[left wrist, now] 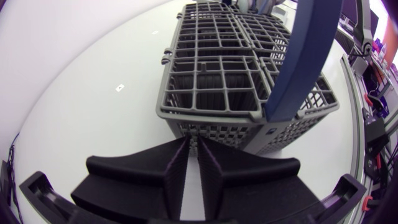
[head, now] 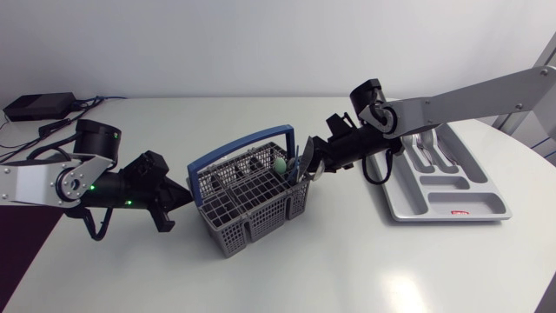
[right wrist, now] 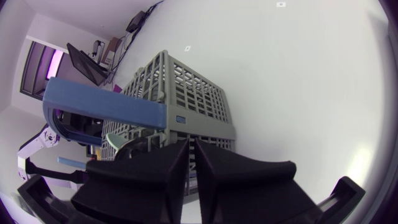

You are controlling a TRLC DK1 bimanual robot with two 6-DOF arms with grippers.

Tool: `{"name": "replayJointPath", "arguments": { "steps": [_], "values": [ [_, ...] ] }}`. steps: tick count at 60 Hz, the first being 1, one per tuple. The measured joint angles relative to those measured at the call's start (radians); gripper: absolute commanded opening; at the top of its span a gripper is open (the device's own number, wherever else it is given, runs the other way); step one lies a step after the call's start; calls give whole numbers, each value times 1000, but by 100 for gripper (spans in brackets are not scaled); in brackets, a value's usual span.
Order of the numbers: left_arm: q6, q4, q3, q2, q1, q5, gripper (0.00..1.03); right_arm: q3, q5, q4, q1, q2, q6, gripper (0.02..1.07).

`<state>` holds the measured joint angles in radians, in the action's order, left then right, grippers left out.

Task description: Unload the cutlery basket into the drawer organizer.

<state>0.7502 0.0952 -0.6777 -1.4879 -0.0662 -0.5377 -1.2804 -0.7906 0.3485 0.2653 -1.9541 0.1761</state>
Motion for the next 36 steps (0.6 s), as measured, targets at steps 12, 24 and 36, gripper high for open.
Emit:
{"name": "replayJointPath", "arguments": {
  "steps": [12,24,36],
  "values": [
    [-44,-28,-97,-99,-2,24,13,50,0,-8,-11,36,0,16],
    [-79,-58,-190,-189,0,50,13,56,1,-8,-2,43,1,16],
    [-116,-79,-267,-254,12,71,13,40,29,-14,16,39,14,17]
  ]
}}
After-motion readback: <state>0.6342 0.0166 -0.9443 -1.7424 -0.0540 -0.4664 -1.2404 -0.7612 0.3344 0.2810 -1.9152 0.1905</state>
